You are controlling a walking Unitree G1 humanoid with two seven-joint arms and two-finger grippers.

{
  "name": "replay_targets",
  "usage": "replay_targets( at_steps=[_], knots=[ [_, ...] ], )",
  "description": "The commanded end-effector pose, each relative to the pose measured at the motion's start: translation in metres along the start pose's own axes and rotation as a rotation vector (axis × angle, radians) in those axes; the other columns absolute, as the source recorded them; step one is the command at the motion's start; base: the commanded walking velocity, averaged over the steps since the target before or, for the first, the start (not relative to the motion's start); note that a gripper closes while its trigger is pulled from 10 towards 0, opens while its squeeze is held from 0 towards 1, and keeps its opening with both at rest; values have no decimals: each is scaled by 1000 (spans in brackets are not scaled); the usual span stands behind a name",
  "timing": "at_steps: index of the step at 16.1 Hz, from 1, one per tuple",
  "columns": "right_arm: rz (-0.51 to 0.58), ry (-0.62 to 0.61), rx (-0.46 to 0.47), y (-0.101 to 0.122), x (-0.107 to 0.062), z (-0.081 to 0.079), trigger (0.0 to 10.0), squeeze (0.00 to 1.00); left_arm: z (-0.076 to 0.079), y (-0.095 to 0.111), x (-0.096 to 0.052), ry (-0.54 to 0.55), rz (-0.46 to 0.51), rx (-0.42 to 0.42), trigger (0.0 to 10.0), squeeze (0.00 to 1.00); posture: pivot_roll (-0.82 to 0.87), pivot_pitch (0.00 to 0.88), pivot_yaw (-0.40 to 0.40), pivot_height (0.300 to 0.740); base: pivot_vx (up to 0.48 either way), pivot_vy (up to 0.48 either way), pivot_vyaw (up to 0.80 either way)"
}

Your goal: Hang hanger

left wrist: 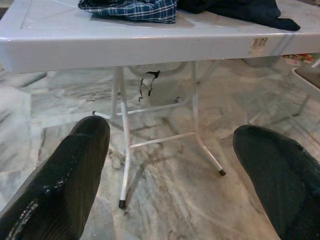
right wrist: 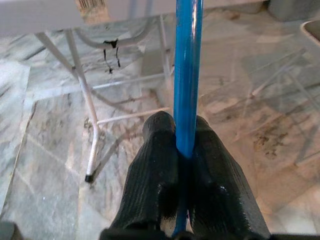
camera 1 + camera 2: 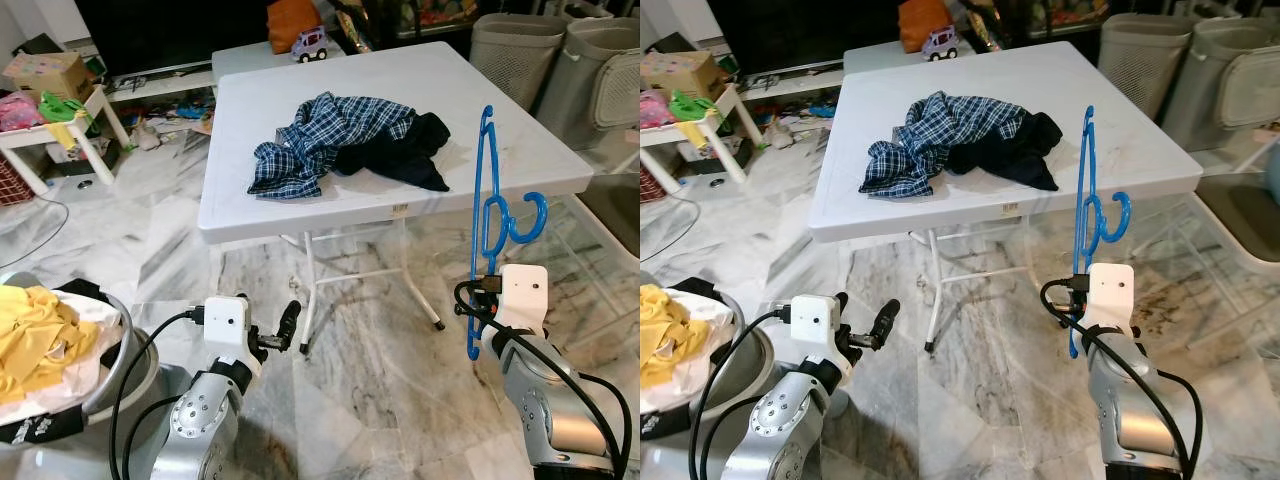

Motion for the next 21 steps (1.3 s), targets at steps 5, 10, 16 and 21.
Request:
replay_targets(
  at_steps=[5,10,16,21],
  knots=[
    [1,26,67,5,1,-6,10000,0,-3,-2,-1,0,-19,18,10000,0,-127,0,85,740,0,347,0],
    [13,44,58,7,1,-12,10000,0,1,1,-1,-26,1,23,10000,0,-130,0,85,740,0,136,0],
    [4,85,14,12,5,-21,10000,0,19,22,8,-150,73,11,10000,0,-128,0,42,740,0,0,-255],
    [4,86,-10,10,5,-17,10000,0,21,6,0,-150,22,-31,10000,0,-135,0,76,740,202,0,-800]
  ],
)
Point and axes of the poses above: a point about 5 cm out from each wrist's last joint towards the gripper, its own x axis pointing out of the wrist towards the gripper, its own y axis along the axis of the wrist's last joint, z = x × y, the point moved 6 cm from there along x, pointing out of the wrist towards the gripper, and after that the axes turned 4 degrees about x, right-handed, at the moved point
